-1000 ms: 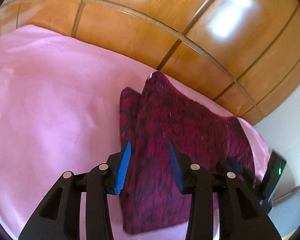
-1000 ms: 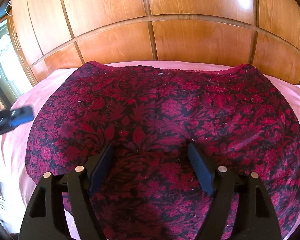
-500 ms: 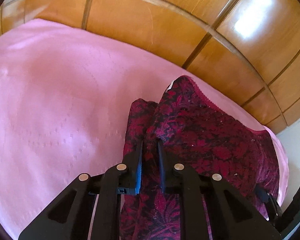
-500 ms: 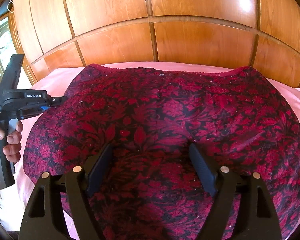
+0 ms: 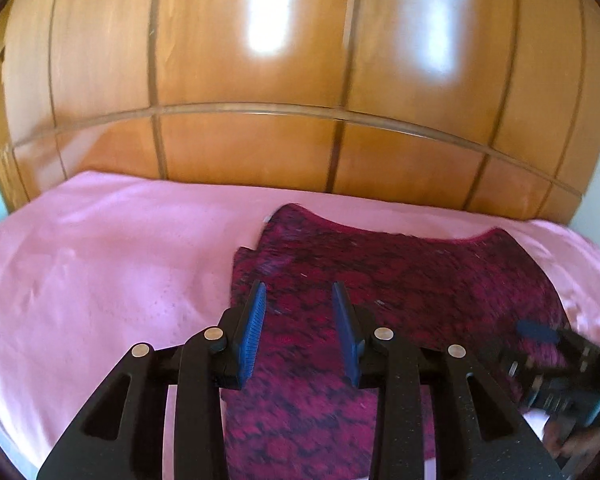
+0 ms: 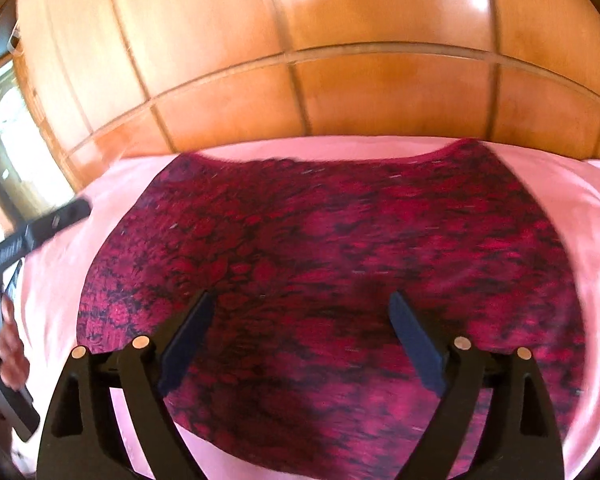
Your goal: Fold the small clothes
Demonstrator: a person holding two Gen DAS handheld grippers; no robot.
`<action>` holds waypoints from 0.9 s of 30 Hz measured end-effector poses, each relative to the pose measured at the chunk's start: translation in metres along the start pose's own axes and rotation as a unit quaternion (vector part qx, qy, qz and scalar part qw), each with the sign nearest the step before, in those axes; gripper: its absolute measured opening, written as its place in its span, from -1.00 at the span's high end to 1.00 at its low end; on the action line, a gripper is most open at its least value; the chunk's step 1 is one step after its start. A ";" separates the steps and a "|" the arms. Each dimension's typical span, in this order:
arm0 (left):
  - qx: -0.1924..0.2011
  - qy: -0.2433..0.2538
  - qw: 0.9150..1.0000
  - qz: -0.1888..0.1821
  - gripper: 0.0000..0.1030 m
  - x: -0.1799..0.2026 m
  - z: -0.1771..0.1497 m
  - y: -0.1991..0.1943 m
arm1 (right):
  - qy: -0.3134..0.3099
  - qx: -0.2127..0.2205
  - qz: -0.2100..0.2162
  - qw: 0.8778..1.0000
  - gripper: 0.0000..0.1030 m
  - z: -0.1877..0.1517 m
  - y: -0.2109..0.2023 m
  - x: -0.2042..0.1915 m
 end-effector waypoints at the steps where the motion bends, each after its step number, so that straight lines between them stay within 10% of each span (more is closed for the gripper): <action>1: -0.002 0.004 1.000 -0.003 0.37 0.005 -0.002 -0.001 | 0.008 0.003 -0.006 1.000 -0.73 0.000 -0.005 0.006; 12: -0.022 0.042 0.999 -0.015 0.37 0.038 -0.032 -0.001 | 0.098 0.020 -0.102 0.990 -0.74 -0.014 -0.053 0.122; 27: -0.079 0.070 0.994 -0.027 0.36 0.061 -0.063 0.029 | 0.154 -0.022 -0.070 0.985 -0.64 -0.062 -0.037 0.164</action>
Point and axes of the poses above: each gripper's, at about its wrist camera, not at the fingertips, and y roughly the way its jaws point, x to its right, z to its top, the point moved 10 cm from there along y, roughly the way its jaws point, and after that the axes turned 7 degrees about -y, right-handed, at the moved point
